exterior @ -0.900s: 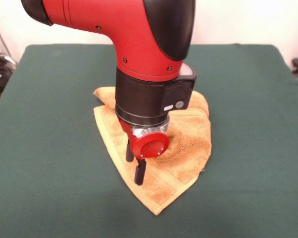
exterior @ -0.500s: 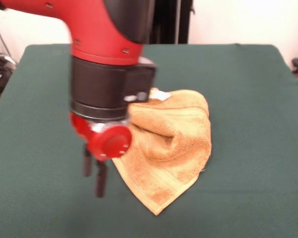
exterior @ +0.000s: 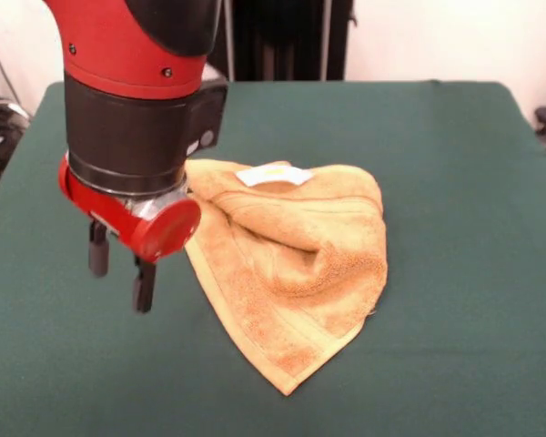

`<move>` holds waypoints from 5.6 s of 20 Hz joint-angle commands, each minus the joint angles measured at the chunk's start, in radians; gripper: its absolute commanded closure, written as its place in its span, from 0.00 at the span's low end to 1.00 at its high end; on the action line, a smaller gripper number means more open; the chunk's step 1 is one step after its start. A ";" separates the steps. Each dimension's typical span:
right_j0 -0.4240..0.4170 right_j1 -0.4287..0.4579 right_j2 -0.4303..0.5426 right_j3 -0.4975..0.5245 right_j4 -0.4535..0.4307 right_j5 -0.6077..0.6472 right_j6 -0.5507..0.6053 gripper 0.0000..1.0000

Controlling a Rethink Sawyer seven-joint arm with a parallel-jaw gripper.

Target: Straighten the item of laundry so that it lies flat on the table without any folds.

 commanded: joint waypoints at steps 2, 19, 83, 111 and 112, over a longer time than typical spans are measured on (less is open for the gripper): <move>0.108 0.117 0.116 -0.087 0.016 0.253 -0.183 0.00; 0.192 0.210 0.041 -0.244 0.058 0.761 -0.030 0.00; 0.323 0.071 -0.240 0.424 0.315 -0.061 0.403 0.00; 0.422 -0.009 -0.232 0.623 0.532 -0.101 0.590 0.00; 0.420 -0.018 -0.227 0.629 0.541 -0.080 0.578 0.00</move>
